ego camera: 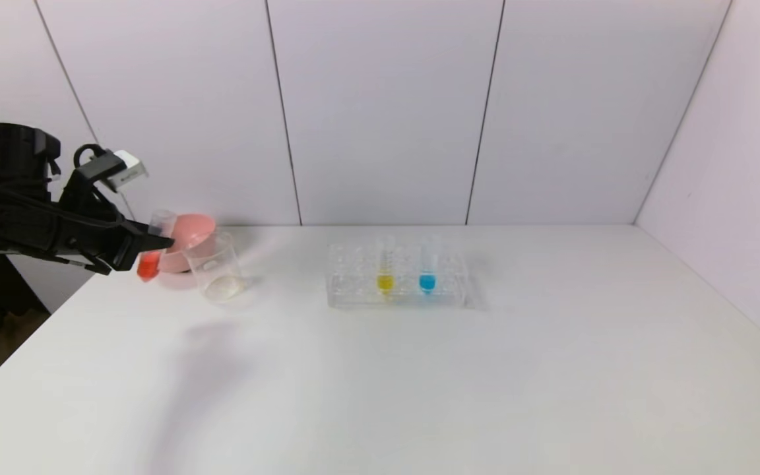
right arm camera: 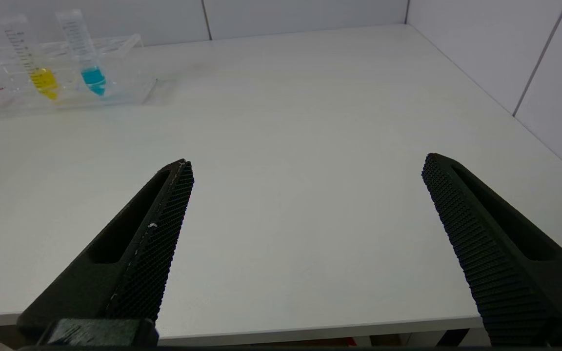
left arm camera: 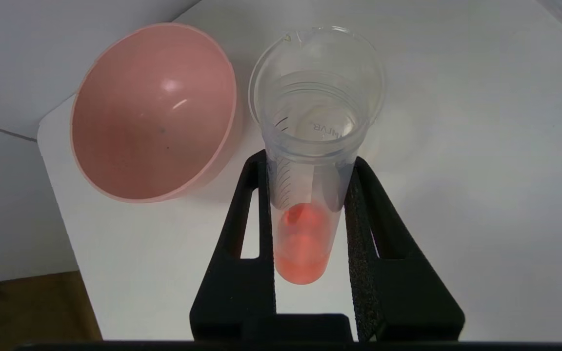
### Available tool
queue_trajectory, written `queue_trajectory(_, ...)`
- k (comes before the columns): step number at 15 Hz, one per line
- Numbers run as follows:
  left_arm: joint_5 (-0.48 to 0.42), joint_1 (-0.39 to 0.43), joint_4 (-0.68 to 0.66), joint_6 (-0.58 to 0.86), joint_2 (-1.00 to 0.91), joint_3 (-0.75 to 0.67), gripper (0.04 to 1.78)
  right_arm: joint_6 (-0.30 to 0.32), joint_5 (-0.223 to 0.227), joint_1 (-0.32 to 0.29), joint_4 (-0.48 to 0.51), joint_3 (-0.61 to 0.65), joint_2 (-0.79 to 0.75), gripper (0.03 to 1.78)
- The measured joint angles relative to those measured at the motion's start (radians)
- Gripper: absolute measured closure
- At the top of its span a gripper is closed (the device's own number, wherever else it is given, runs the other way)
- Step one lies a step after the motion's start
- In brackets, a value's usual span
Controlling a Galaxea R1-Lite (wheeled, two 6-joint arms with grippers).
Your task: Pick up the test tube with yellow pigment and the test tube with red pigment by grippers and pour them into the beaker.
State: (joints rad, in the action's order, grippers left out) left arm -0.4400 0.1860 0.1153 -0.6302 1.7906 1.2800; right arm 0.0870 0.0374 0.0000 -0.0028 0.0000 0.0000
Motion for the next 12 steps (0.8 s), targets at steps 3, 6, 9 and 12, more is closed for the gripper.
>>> queue_trajectory(3,0.074,-0.040,0.131,-0.053,0.039,0.120,1.38,0.000,-0.001,0.000,0.000,0.000,0.000,0.10)
queue_trajectory(6,0.132,-0.061,0.311,-0.105,0.066,0.246,1.38,0.000,0.000,0.000,0.000,0.000,0.000,0.10)
queue_trajectory(9,0.185,-0.066,0.466,-0.143,0.094,0.389,1.38,0.000,0.000,0.000,0.000,0.000,0.000,0.10)
queue_trajectory(12,0.235,-0.068,0.629,-0.190,0.135,0.536,1.38,0.000,0.000,0.000,0.000,0.000,0.000,0.10)
